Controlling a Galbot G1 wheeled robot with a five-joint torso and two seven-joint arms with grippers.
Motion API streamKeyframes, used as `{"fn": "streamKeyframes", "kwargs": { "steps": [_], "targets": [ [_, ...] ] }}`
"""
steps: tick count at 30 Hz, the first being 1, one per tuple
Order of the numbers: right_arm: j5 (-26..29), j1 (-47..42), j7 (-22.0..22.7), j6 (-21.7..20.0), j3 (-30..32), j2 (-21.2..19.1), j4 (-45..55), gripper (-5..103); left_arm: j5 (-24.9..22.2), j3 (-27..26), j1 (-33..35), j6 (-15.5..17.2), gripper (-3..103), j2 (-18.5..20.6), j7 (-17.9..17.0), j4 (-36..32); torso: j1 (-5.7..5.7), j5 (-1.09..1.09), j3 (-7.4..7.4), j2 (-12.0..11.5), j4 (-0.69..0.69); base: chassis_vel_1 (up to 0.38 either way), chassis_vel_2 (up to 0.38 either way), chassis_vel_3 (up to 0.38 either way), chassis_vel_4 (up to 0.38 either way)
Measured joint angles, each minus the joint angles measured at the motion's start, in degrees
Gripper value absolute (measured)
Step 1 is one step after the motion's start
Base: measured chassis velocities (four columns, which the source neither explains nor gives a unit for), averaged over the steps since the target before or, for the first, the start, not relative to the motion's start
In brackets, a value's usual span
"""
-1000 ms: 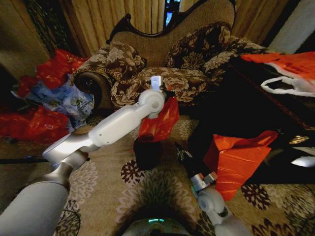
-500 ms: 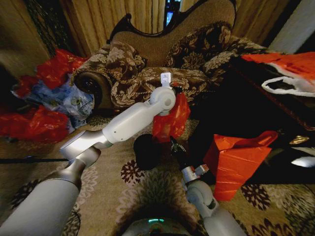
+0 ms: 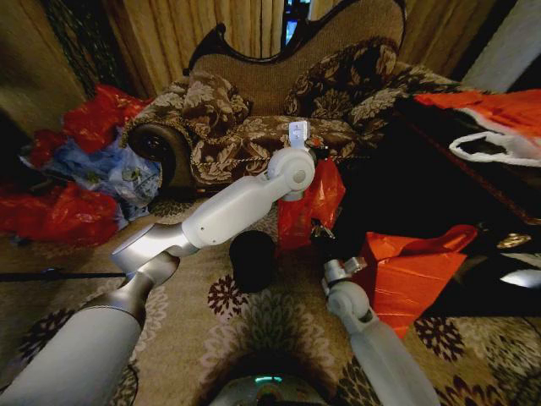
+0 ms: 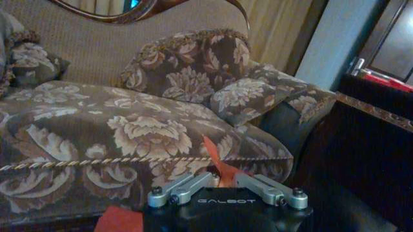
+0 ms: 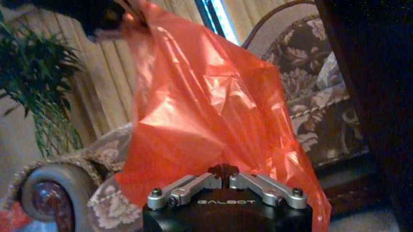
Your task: Place a garbage bag over the trash bin.
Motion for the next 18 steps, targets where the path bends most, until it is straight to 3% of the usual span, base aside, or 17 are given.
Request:
{"fn": "streamKeyframes", "kwargs": {
  "steps": [18],
  "targets": [
    [2.1, 11.4, 0.7, -1.7, -4.1, 0.5, -6.8, 0, 0.6, 0.4, 0.6, 0.1, 0, -3.1, -0.3, 0.2, 0.00, 0.01, 0.00, 0.0, -0.02, 0.000, 0.000, 0.000, 0.000]
  ]
}}
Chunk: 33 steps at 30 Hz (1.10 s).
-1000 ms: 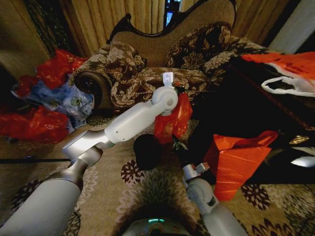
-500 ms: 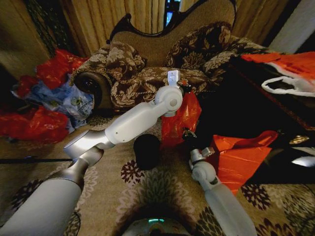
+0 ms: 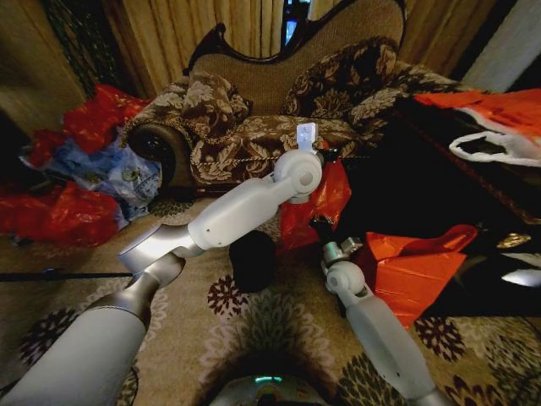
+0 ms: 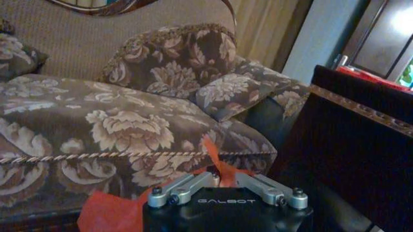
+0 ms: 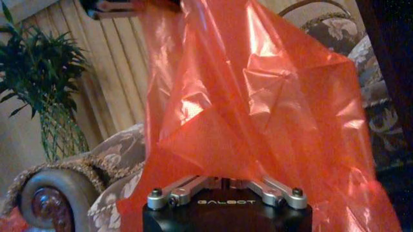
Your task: Place a garbage bag over the trash bin.
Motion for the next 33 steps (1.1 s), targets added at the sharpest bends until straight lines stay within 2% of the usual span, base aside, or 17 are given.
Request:
{"fn": "streamKeyframes", "kwargs": {
  "steps": [7, 17, 19, 22, 23, 25, 26, 30, 32, 33],
  "targets": [
    [0.5, 3.7, 0.1, -0.6, -0.5, 0.3, -2.5, 0, -0.2, 0.3, 0.4, 0.1, 0, 1.2, -1.3, -3.4, 0.00, -0.02, 0.00, 0.0, 0.01, 0.000, 0.000, 0.000, 0.000],
    [0.1, 6.8, -0.7, -1.0, 1.0, 1.3, -8.2, 0, -0.6, 0.3, 1.0, 1.2, 0, 1.7, -6.9, -6.6, 0.00, -0.01, 0.00, 0.0, 0.01, 0.000, 0.000, 0.000, 0.000],
    [0.1, 6.8, -0.7, -1.0, 1.1, 1.3, -8.2, 0, 0.3, 0.3, 1.1, 1.2, 0, 1.7, -6.4, -5.9, 0.00, -0.01, -0.01, 0.0, 0.01, 0.000, 0.000, 0.000, 0.000],
    [0.2, 4.3, -0.7, -1.0, 0.7, 0.0, -5.8, 0, 4.0, -0.2, 1.4, 0.9, 0, 2.0, -1.6, -1.8, 0.00, -0.02, 0.00, 0.0, 0.01, 0.000, 0.000, 0.000, 0.000],
    [0.2, 4.3, -0.7, -1.0, 0.7, 0.0, -5.8, 0, 4.0, -0.2, 1.4, 0.9, 0, 2.0, -1.6, -1.8, 0.00, -0.02, 0.00, 0.0, 0.01, 0.000, 0.000, 0.000, 0.000],
    [0.2, 3.0, -0.6, -1.1, 0.4, -0.6, -4.4, 0, 6.5, -0.4, 1.6, 0.5, 0, 2.0, 1.0, 0.5, 0.00, -0.01, 0.00, 0.0, 0.01, 0.000, 0.000, 0.000, 0.000],
    [0.5, 1.8, -0.2, -1.3, 0.0, -1.2, -2.7, 0, 8.7, -0.5, 2.0, 0.4, 0, 1.9, 3.4, 2.5, 0.00, 0.00, 0.00, 0.0, 0.01, 0.000, 0.000, 0.000, 0.000],
    [1.0, 0.6, 0.4, -1.7, -0.4, -2.2, -0.6, 0, 10.5, -0.5, 2.6, 0.1, 0, 1.9, 5.8, 4.5, 0.00, -0.01, 0.00, 0.0, 0.01, 0.000, 0.000, 0.000, 0.000],
    [2.0, -1.1, 0.9, -2.1, -0.6, -3.7, 1.7, 0, 13.0, -0.5, 3.6, -1.3, 0, 2.8, 10.3, 7.1, 0.00, -0.01, -0.01, 0.0, 0.00, 0.000, 0.000, 0.000, 0.000],
    [2.0, -1.1, 0.9, -2.1, -0.6, -3.7, 1.7, 0, 13.0, -0.5, 3.6, -1.3, 0, 2.8, 10.3, 7.1, 0.00, -0.01, -0.01, 0.0, 0.00, 0.000, 0.000, 0.000, 0.000]
  ]
}}
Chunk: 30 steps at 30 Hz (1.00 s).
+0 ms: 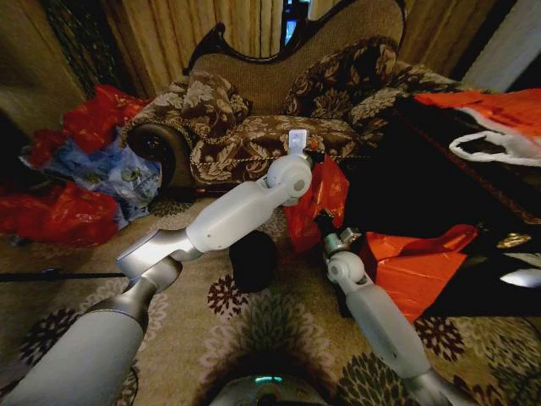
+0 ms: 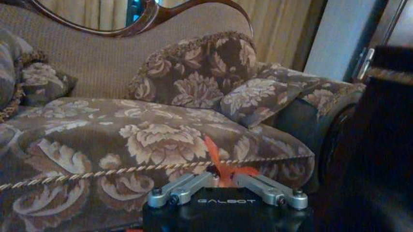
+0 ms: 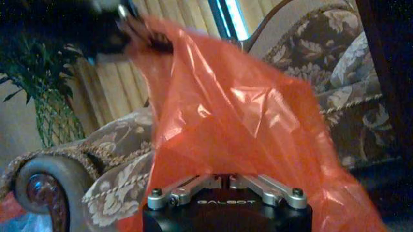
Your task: Place a garbage bag over the trash bin.
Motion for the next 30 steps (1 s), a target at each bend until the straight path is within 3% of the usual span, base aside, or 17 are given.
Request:
{"fn": "streamKeyframes", "kwargs": {
  "steps": [5, 14, 18, 25, 30],
  "targets": [
    [0.5, -5.0, 0.0, -0.1, 0.7, -2.8, 3.9, 0, 3.6, 0.3, 1.7, -1.7, 0, 3.3, 7.5, 2.0, 0.00, -0.01, 0.00, 0.0, 0.01, 0.000, 0.000, 0.000, 0.000],
    [-0.1, -10.0, -0.8, 0.6, 0.8, -4.4, 7.0, 0, -0.3, 0.4, 1.8, -1.5, 0, 8.6, 10.6, -3.0, 0.00, 0.00, 0.00, 0.0, 0.01, 0.000, 0.000, 0.000, 0.000],
    [0.1, -11.6, -0.2, 0.7, 0.8, -5.2, 10.2, 0, -1.0, 0.5, 1.3, -1.5, 0, 9.7, 9.9, -3.5, 0.00, 0.00, 0.00, 0.0, 0.02, 0.000, 0.000, 0.000, 0.000],
    [0.3, -18.6, -1.4, 0.4, 2.8, -7.2, 16.7, 0, 0.0, 0.4, 0.7, -2.7, 0, 6.8, 2.9, -1.6, 0.00, 0.00, 0.00, 0.0, 0.00, 0.000, 0.000, 0.000, 0.000],
    [-1.0, -22.4, -2.4, 0.9, 2.5, -6.7, 17.5, 0, 1.1, -0.1, -0.9, -3.3, 0, 4.9, 0.0, 0.1, 0.00, 0.01, 0.00, 0.0, -0.01, 0.000, 0.000, 0.000, 0.000]
  ]
}}
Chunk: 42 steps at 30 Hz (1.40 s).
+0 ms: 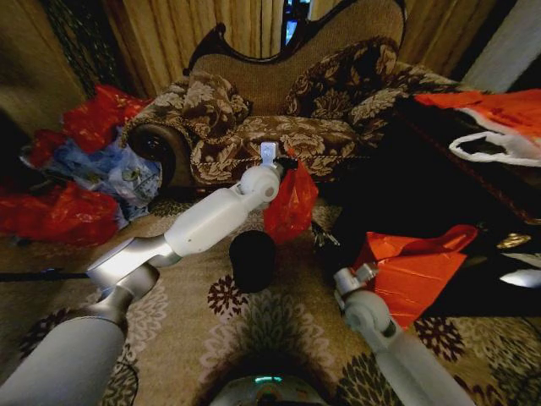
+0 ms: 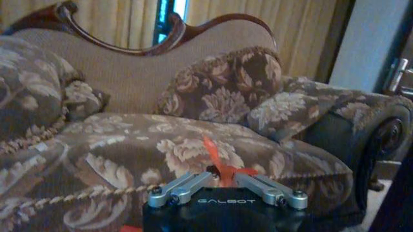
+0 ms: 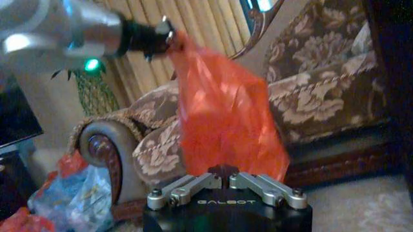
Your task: Place a garbage bag over the trash bin.
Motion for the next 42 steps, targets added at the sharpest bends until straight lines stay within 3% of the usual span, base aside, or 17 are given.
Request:
{"fn": "streamKeyframes", "kwargs": {
  "steps": [8, 19, 31, 42],
  "targets": [
    [1.0, 6.0, 0.7, 0.7, -5.5, 2.1, -4.3, 0, -0.9, 0.3, -2.9, 0.7, 0, -1.3, -5.1, -1.5, 0.00, 0.00, 0.00, 0.0, 0.01, 0.000, 0.000, 0.000, 0.000],
    [5.4, 14.1, 5.4, 1.0, -11.3, 6.6, -8.8, 0, 0.1, -0.9, -0.9, 0.9, 0, -2.6, -7.7, -1.6, 0.01, -0.02, 0.01, 0.0, 0.02, 0.000, 0.000, 0.000, 0.000],
    [6.6, 22.6, 11.3, 1.3, -13.4, 14.4, -17.9, 0, 2.5, -2.8, 1.0, 0.0, 0, -4.5, -7.9, -0.2, 0.01, -0.01, 0.01, 0.0, 0.02, 0.000, 0.000, 0.000, 0.000],
    [6.9, 26.0, 14.3, 1.2, -12.8, 17.2, -21.5, 0, 2.3, -3.4, 2.2, 0.0, 0, -4.3, -8.8, -3.0, 0.01, -0.01, 0.01, 0.0, 0.02, 0.000, 0.000, 0.000, 0.000]
  ]
}}
